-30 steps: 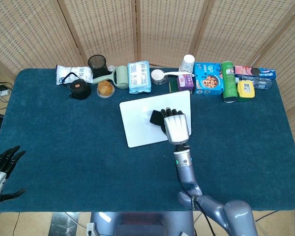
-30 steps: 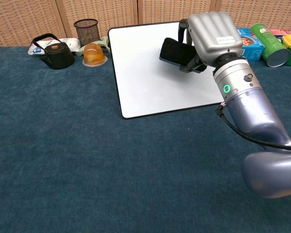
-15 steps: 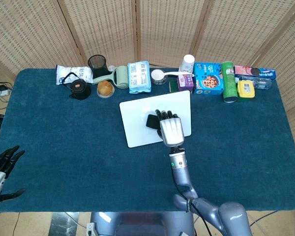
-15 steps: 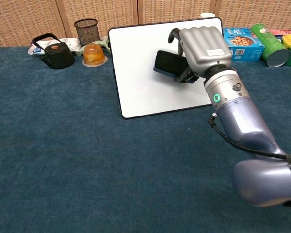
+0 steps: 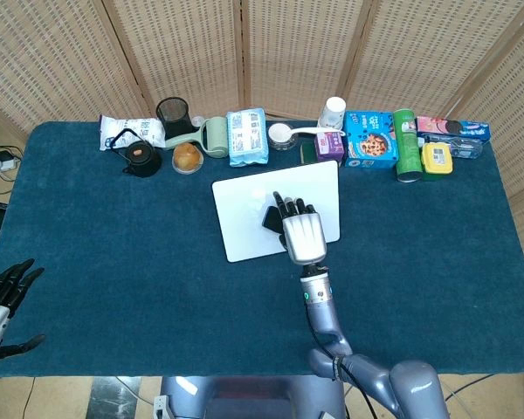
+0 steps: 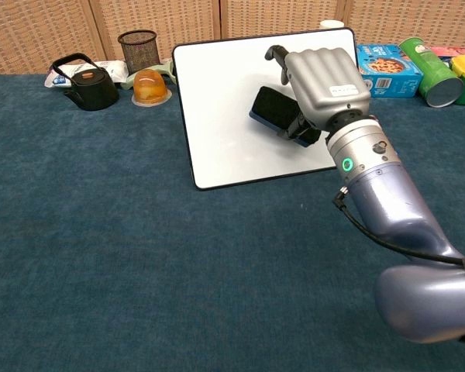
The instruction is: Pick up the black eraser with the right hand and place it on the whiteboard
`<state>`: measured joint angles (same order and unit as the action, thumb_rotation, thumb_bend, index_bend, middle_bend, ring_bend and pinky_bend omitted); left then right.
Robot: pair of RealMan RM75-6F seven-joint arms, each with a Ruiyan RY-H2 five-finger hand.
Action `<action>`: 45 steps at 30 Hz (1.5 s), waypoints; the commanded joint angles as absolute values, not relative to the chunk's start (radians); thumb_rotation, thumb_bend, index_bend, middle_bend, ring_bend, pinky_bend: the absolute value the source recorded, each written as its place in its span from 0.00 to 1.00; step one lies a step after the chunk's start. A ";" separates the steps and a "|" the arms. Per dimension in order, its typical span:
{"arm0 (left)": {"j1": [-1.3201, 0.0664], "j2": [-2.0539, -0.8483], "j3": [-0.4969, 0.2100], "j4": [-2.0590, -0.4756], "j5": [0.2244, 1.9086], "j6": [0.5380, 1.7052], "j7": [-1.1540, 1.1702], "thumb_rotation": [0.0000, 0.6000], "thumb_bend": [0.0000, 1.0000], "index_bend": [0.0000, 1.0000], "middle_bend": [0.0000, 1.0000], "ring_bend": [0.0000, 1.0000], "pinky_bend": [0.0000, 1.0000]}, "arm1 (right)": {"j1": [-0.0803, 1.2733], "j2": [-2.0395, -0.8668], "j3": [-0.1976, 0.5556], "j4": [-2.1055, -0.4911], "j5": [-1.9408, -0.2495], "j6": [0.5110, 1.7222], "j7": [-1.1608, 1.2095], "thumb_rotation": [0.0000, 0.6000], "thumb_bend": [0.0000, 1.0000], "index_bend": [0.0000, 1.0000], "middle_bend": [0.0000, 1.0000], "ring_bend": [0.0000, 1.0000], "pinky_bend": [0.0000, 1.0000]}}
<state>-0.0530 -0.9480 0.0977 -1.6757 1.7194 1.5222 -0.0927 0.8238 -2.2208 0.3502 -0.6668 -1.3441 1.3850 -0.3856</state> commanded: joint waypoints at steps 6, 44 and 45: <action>-0.052 -0.948 0.097 -1.672 1.722 1.527 -0.100 1.00 0.07 0.00 0.00 0.00 0.10 | 0.826 -2.240 0.350 -0.631 -1.350 1.406 -0.399 1.00 0.00 0.14 0.25 0.25 0.40; -0.056 -0.945 0.101 -1.672 1.727 1.521 -0.108 1.00 0.07 0.00 0.00 0.00 0.10 | 0.654 -1.820 0.278 -1.273 -1.359 1.362 -0.365 1.00 0.00 0.06 0.02 0.06 0.19; -0.056 -0.945 0.101 -1.672 1.727 1.520 -0.107 1.00 0.07 0.00 0.00 0.00 0.10 | 0.647 -1.793 0.272 -1.300 -1.355 1.349 -0.363 1.00 0.00 0.06 0.02 0.07 0.20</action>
<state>-0.0563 -0.9449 0.1010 -1.6721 1.7270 1.5205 -0.1067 0.6992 -1.9138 0.3043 -1.1748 -1.3650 1.3992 -0.3623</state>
